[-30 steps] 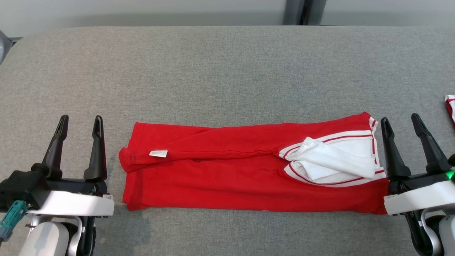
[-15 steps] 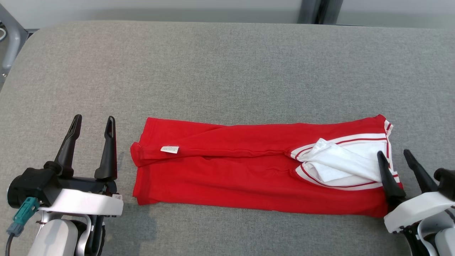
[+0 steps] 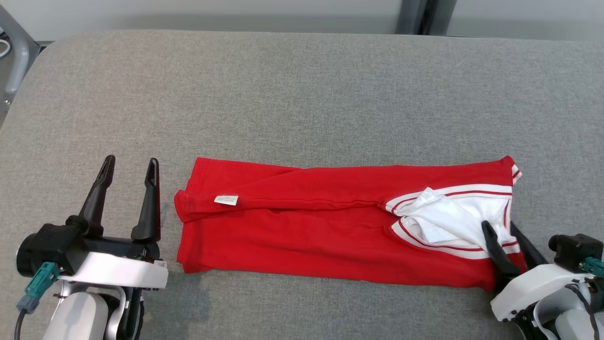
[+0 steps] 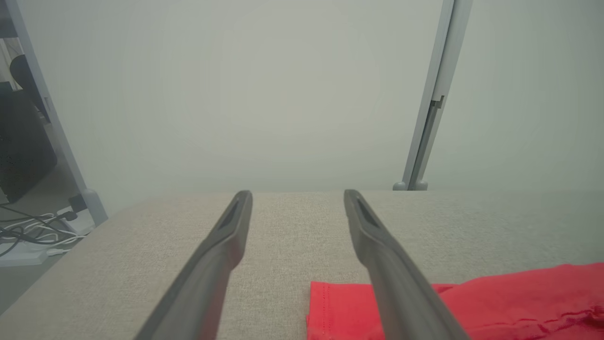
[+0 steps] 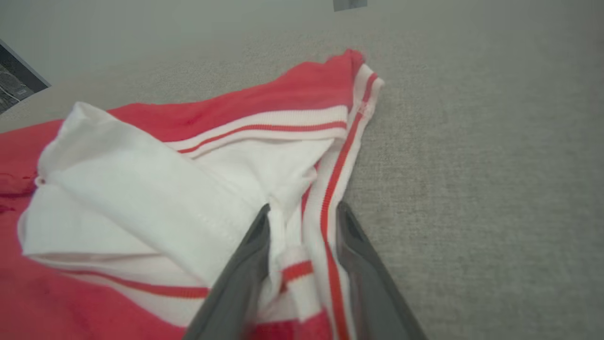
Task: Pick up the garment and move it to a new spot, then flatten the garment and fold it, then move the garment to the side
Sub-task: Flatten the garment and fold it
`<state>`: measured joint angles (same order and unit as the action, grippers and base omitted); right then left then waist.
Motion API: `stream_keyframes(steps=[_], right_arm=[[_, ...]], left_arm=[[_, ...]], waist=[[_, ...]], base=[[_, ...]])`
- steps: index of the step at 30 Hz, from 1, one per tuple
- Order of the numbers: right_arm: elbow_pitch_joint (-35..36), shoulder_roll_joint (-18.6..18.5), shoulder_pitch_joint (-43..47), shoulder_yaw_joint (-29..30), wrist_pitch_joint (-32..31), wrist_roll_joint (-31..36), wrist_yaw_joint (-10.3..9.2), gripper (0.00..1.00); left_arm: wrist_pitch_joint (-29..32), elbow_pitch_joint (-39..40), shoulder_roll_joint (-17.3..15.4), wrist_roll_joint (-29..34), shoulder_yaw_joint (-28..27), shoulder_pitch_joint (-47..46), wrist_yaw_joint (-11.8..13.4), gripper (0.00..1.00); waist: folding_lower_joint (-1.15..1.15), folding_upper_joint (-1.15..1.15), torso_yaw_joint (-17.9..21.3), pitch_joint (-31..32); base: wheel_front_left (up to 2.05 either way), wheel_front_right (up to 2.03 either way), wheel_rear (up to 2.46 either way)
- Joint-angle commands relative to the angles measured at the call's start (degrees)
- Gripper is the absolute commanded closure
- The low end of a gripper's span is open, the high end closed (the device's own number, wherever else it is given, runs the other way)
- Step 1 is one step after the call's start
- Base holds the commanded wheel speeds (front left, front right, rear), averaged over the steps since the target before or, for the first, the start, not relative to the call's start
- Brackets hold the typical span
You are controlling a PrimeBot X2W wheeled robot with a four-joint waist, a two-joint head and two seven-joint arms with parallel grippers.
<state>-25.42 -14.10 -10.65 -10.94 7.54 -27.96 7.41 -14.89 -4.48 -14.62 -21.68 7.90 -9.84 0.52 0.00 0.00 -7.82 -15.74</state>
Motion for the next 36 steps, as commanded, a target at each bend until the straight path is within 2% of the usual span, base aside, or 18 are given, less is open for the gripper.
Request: stream_keyframes(steps=[1, 7, 13, 16, 21, 24, 28, 33, 36], right_arm=[[-1.6, 0.4, 0.5, -1.3, -0.3, -0.7, 0.15, 1.0], [-2.1, -1.9, -0.4, 0.2, 2.2, -2.5, -0.08, 1.0], [-2.1, -4.1, 1.0, 4.4, 4.2, -3.7, -0.06, 1.0], [-1.6, -6.2, 2.3, 9.2, 5.6, -3.7, -0.03, 1.0], [0.4, -6.5, 2.0, 11.7, 5.8, -2.7, 0.07, 1.0], [4.2, -5.8, 0.8, 10.0, 5.0, -1.3, 0.08, 1.0], [12.8, -4.3, -0.2, 7.3, 3.2, 0.5, 0.08, 1.0], [24.9, -0.8, -1.4, 0.8, -2.5, 2.8, 0.08, 1.0], [28.9, 1.6, -3.1, -4.4, -5.4, 3.0, 0.08, 1.0]], left_arm=[[-0.2, 0.2, 0.0, 0.3, -0.1, -0.1, 0.2, 0.0], [-0.2, 0.8, -0.4, 0.1, -0.3, 0.2, 0.5, 0.0], [-0.2, 1.1, -0.5, -0.2, -0.3, 0.2, 0.7, 0.0], [-0.1, 1.4, -0.6, -0.4, -0.3, 0.1, 1.0, 0.0], [0.1, 1.7, -1.0, -0.7, -0.5, -0.1, 1.2, 0.0], [0.2, 1.4, -1.4, -0.8, -0.6, -0.7, 0.9, 0.0], [0.4, 1.3, -1.7, -1.1, -0.5, -1.0, 0.8, 0.0], [0.4, 0.9, -1.8, -1.3, -0.3, -1.2, 0.6, 0.0], [0.3, 0.6, -1.6, -1.4, 0.0, -1.6, 0.5, 0.0]], waist=[[0.0, 0.0, 0.1, 0.0], [0.0, 0.0, 0.9, -0.3], [0.0, 0.0, 1.5, -0.6], [0.0, 0.0, 2.0, -0.9], [0.0, 0.0, 2.9, -1.2], [0.0, 0.0, 3.3, -1.1], [0.0, 0.0, 3.6, -0.8], [0.0, 0.0, 3.7, -0.5], [0.0, 0.0, 3.3, -0.5]], base=[[0.0, 0.0, 0.0], [0.0, 0.0, 0.0], [0.0, 0.0, 0.0], [0.0, 0.0, 0.0], [0.0, 0.0, 0.0], [0.0, 0.0, 0.0], [0.0, 0.0, 0.0], [0.0, 0.0, 0.0], [0.0, 0.0, 0.0]])
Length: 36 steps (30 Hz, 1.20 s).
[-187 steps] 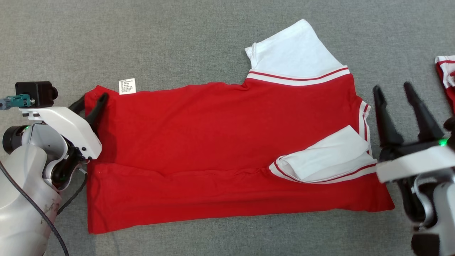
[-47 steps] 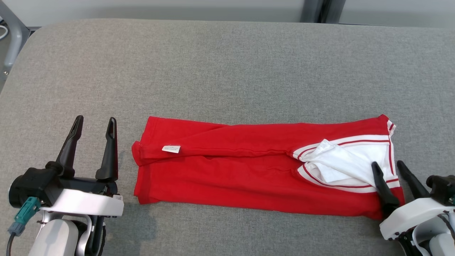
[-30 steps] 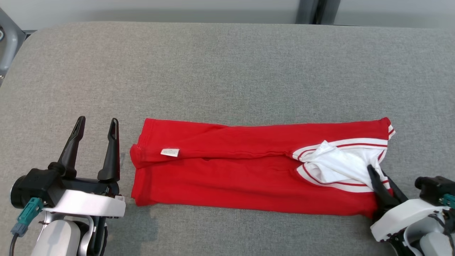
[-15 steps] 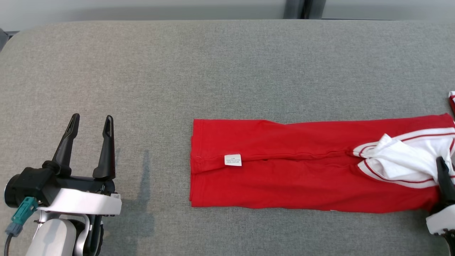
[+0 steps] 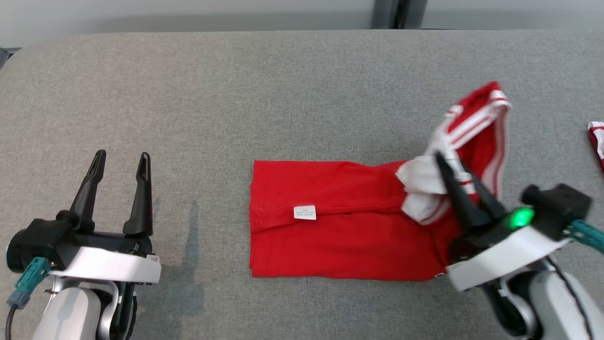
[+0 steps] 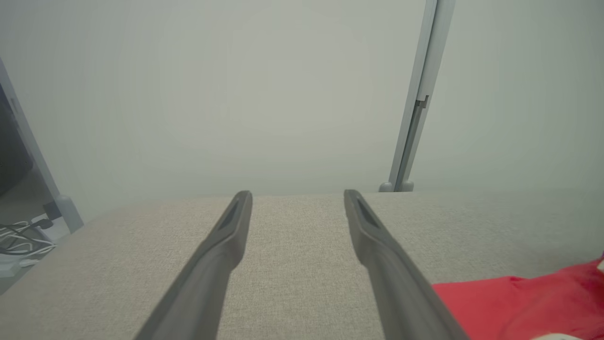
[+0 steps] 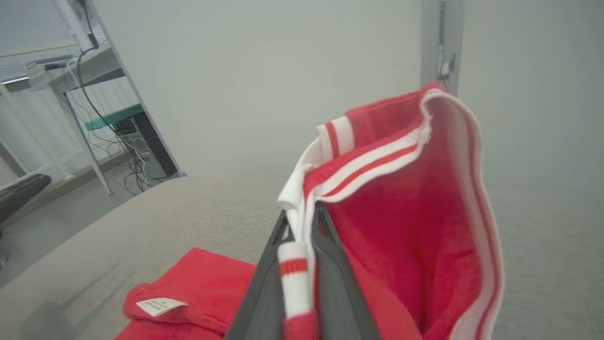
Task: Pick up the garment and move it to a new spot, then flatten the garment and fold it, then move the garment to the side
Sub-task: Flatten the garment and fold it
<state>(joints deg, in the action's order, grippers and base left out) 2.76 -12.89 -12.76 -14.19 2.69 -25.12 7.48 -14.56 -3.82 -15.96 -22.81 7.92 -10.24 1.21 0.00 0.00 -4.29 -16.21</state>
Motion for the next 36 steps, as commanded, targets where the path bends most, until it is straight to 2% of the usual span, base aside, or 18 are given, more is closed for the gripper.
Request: stream_keyframes(steps=[1, 6, 13, 19, 22, 23, 24, 25, 28, 32, 36], right_arm=[[1.4, 1.3, -1.5, -2.8, -1.4, -0.3, 0.02, 1.0], [-0.9, 4.9, -5.1, -10.3, -2.0, -1.3, 0.03, 1.0], [-12.1, 8.4, -9.5, -20.0, 0.5, -4.1, 0.03, 1.0], [-22.6, 9.7, -13.2, -24.7, 4.7, -7.7, 0.03, 1.0], [-25.3, 9.7, -14.6, -25.6, 6.1, -8.7, 0.03, 1.0], [-26.3, 9.7, -15.2, -26.1, 6.9, -9.2, 0.03, 0.62], [-27.4, 9.8, -15.6, -26.7, 7.4, -9.8, 0.03, 0.18], [-27.9, 9.8, -16.1, -27.3, 8.0, -10.6, 0.03, 0.0], [-28.1, 9.8, -17.3, -29.6, 9.5, -12.9, 0.03, 0.0], [-24.7, 9.8, -18.1, -31.1, 11.4, -14.1, 0.03, 0.0], [-18.4, 9.1, -16.8, -27.8, 12.3, -13.0, 0.03, 0.0]], left_arm=[[0.0, -0.1, -0.1, -0.3, 0.2, -1.2, -0.3, 0.0], [-0.1, -1.2, 0.5, -0.4, 1.2, -2.5, -0.9, 0.0], [-0.3, -3.3, 1.6, -0.1, 2.6, -3.7, -2.1, 0.0], [-0.4, -5.0, 2.7, 0.4, 3.6, -4.8, -2.9, 0.0], [-0.5, -5.4, 2.9, 0.6, 3.7, -4.8, -3.2, 0.0], [-0.5, -5.6, 3.0, 0.7, 3.7, -4.8, -3.3, 0.0], [-0.5, -5.8, 3.1, 0.7, 3.7, -4.8, -3.3, 0.0], [-0.5, -5.9, 3.1, 0.8, 3.7, -4.9, -3.4, 0.0], [-0.6, -6.5, 3.1, 0.8, 3.5, -5.0, -3.6, 0.0], [-0.5, -6.7, 3.2, 1.1, 3.0, -4.9, -3.8, 0.0], [-0.5, -6.5, 3.1, 1.3, 2.3, -4.3, -3.6, 0.0]], waist=[[0.0, 0.0, -0.5, 0.0], [0.0, 0.0, -1.8, -0.2], [0.0, 0.0, -3.9, -0.1], [0.0, 0.0, -5.6, -0.1], [0.0, 0.0, -5.8, -0.2], [0.0, 0.0, -5.9, -0.2], [0.0, 0.0, -5.9, -0.2], [0.0, 0.0, -5.9, -0.2], [0.0, 0.0, -5.7, -0.1], [0.0, 0.0, -4.9, 0.3], [0.0, 0.0, -3.9, 0.6]], base=[[0.0, 0.0, 0.0], [0.0, 0.0, 0.0], [0.0, 0.0, 0.0], [0.0, 0.0, 0.0], [0.0, 0.0, 0.0], [0.0, 0.0, 0.0], [0.0, 0.0, 0.0], [0.0, 0.0, 0.0], [0.0, 0.0, 0.0], [0.0, 0.0, 0.0], [0.0, 0.0, 0.0]])
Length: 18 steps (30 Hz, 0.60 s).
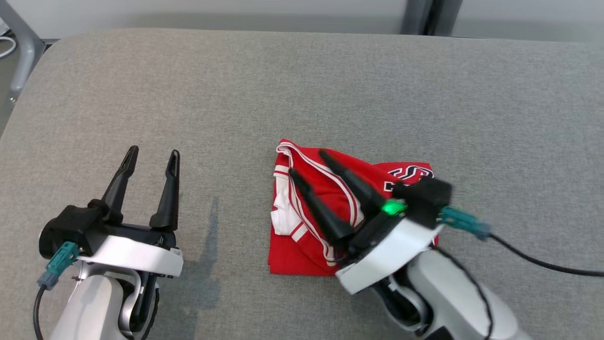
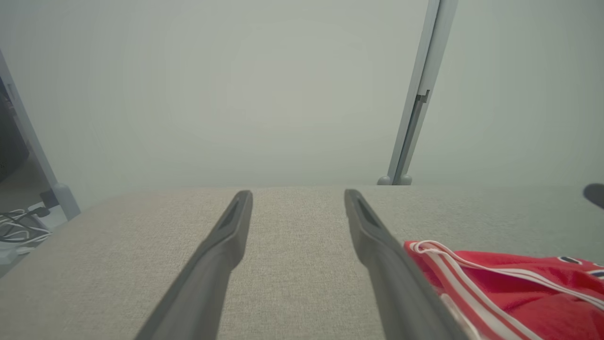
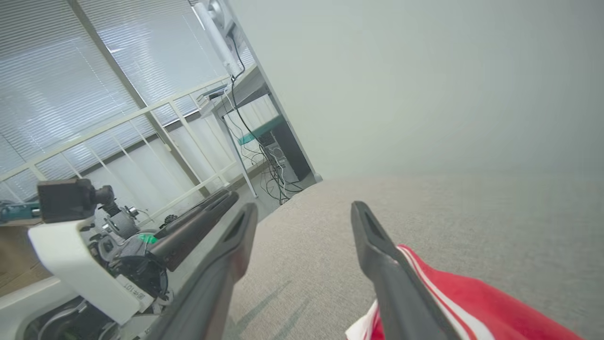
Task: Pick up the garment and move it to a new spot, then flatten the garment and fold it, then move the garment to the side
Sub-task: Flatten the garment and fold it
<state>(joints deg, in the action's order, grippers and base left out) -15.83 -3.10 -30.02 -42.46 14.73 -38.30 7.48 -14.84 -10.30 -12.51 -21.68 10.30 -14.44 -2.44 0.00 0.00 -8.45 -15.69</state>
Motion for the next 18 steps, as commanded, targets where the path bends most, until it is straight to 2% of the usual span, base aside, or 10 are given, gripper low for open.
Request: stream_keyframes(steps=[1, 9, 18], right_arm=[[2.1, -1.2, 1.2, 1.8, 0.4, 0.6, 0.02, 0.0], [12.4, -5.6, 8.8, 20.8, -0.1, 8.6, 0.03, 0.0], [15.1, -8.3, 18.1, 40.6, -5.7, 18.7, 0.02, 0.0]], left_arm=[[-0.3, 0.1, -0.3, 0.3, -0.4, 0.0, 0.2, 0.0], [-0.2, 1.0, -0.7, 1.0, -2.3, 1.1, 0.9, 0.0], [-0.2, 1.5, -0.8, 1.5, -3.3, 2.0, 1.3, 0.0]], waist=[[0.0, 0.0, 0.5, 0.1], [0.0, 0.0, 2.5, 0.4], [0.0, 0.0, 3.2, 0.6]], base=[[0.0, 0.0, 0.0], [0.0, 0.0, 0.0], [0.0, 0.0, 0.0]])
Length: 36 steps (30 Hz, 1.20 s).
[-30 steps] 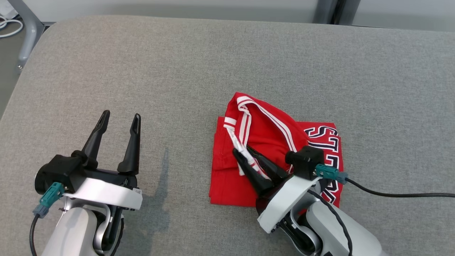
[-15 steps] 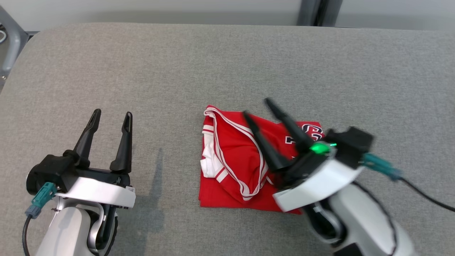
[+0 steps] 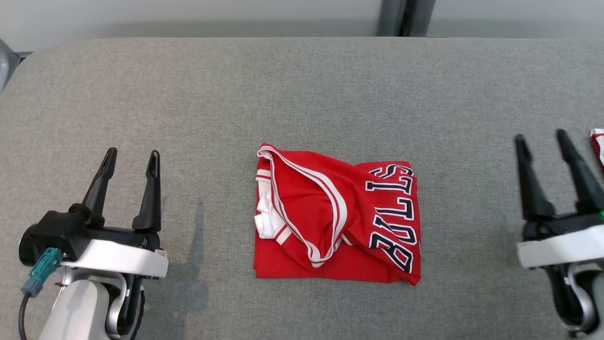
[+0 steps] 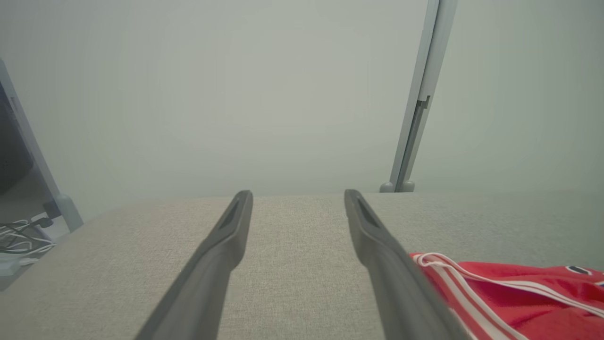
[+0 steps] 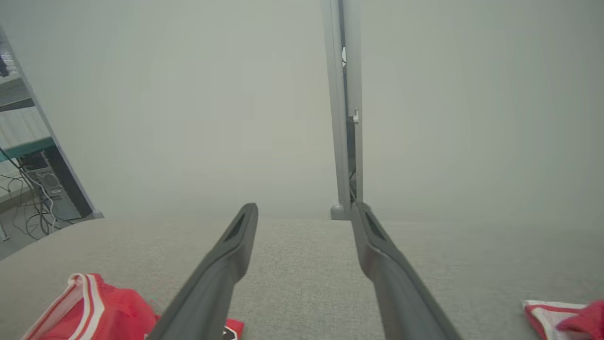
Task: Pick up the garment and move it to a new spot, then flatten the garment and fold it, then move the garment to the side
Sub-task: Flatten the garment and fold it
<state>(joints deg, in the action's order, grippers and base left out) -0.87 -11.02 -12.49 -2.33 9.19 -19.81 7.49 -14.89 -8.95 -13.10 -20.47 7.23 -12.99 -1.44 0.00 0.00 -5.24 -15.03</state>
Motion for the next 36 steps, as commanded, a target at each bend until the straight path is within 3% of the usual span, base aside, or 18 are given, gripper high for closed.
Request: stream_keyframes(steps=[1, 7, 22, 23, 24, 29, 36], right_arm=[[0.4, -0.3, 1.4, 1.8, -0.7, 0.6, 0.02, 0.0], [0.8, -0.9, 4.4, 6.4, -2.9, 2.1, 0.02, 0.0], [0.5, -0.9, 4.6, 6.9, -3.8, 1.8, 0.01, 0.0], [0.5, -0.9, 4.4, 6.6, -3.9, 1.8, 0.01, 0.61], [0.5, -0.9, 4.4, 6.0, -4.2, 1.6, 0.02, 1.0], [1.4, -1.3, 3.5, 1.5, -5.7, 1.9, 0.02, 1.0], [1.1, -1.1, 0.3, -12.5, -7.9, 0.6, 0.01, 1.0]], left_arm=[[-0.2, 0.1, -0.3, 0.4, -0.3, 0.7, 0.4, 0.0], [-0.2, 0.2, -0.6, 0.7, -0.4, 0.8, 0.5, 0.0], [-0.2, 0.6, -0.6, 0.8, 0.0, 1.0, 0.9, 0.0], [-0.2, 0.6, -0.6, 0.8, 0.0, 1.0, 0.9, 0.0], [-0.2, 0.6, -0.6, 0.8, 0.0, 1.0, 0.9, 0.0], [-0.2, 0.6, -0.3, 0.6, 0.3, 0.8, 0.9, 0.0], [-0.2, 0.4, 0.1, 0.5, 0.7, 0.1, 0.6, 0.0]], waist=[[0.0, 0.0, 0.0, 0.0], [0.0, 0.0, 0.3, 0.0], [0.0, 0.0, 0.2, -0.2], [0.0, 0.0, 0.1, -0.2], [0.0, 0.0, 0.1, -0.1], [0.0, 0.0, -0.5, -0.1], [0.0, 0.0, -1.7, -0.3]], base=[[0.0, 0.0, 0.0], [0.0, 0.0, 0.0], [0.0, 0.0, 0.0], [0.0, 0.0, 0.0], [0.0, 0.0, 0.0], [0.0, 0.0, 0.0], [0.0, 0.0, 0.0]])
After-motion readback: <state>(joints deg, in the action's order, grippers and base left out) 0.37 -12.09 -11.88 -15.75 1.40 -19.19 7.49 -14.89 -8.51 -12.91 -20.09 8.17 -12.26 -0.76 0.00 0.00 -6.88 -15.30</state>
